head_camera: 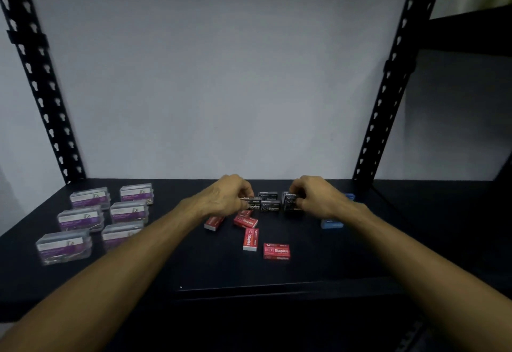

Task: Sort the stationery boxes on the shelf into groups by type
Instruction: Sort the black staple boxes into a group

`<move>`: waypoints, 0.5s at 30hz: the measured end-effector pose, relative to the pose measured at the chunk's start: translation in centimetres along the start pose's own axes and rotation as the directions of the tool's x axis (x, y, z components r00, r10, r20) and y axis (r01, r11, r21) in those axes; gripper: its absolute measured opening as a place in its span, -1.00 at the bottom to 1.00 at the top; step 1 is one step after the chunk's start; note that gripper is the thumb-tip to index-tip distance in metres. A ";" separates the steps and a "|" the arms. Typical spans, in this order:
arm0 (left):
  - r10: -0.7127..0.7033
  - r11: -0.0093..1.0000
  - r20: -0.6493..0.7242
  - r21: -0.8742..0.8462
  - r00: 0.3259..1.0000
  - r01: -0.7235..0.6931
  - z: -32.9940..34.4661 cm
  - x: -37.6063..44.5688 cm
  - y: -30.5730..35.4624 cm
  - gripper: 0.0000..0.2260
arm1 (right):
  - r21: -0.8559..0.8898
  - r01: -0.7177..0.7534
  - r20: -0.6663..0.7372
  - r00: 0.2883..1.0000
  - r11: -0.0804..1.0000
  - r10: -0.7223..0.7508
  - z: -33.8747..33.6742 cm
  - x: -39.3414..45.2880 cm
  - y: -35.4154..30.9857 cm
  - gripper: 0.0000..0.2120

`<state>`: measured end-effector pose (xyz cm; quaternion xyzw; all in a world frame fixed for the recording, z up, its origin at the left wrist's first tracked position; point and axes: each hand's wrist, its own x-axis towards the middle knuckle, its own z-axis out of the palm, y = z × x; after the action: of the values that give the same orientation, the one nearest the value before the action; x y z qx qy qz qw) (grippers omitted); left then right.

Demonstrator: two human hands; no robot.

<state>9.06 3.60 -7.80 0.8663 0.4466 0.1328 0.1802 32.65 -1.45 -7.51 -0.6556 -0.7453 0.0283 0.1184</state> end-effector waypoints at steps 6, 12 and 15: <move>0.003 1.000 -0.031 0.017 1.000 -0.003 3.3 2.1 2.2 -0.80 | -0.091 -0.028 0.053 0.998 0.995 0.033 0.9 -0.9 2.1 -0.81; -0.006 0.999 -0.008 0.045 1.000 0.006 5.6 3.1 2.7 -0.77 | -0.105 -0.007 0.091 0.996 0.994 0.016 2.7 -0.8 2.6 -0.84; -0.003 0.998 -0.012 0.060 1.000 0.004 6.1 3.4 2.7 -0.76 | -0.084 0.006 0.102 0.995 0.996 0.003 3.2 -0.7 2.8 -0.82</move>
<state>15.30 3.72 -11.91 0.8698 0.4528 0.1242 0.1519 34.77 -1.43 -11.29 -0.6572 -0.7513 0.0303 0.0522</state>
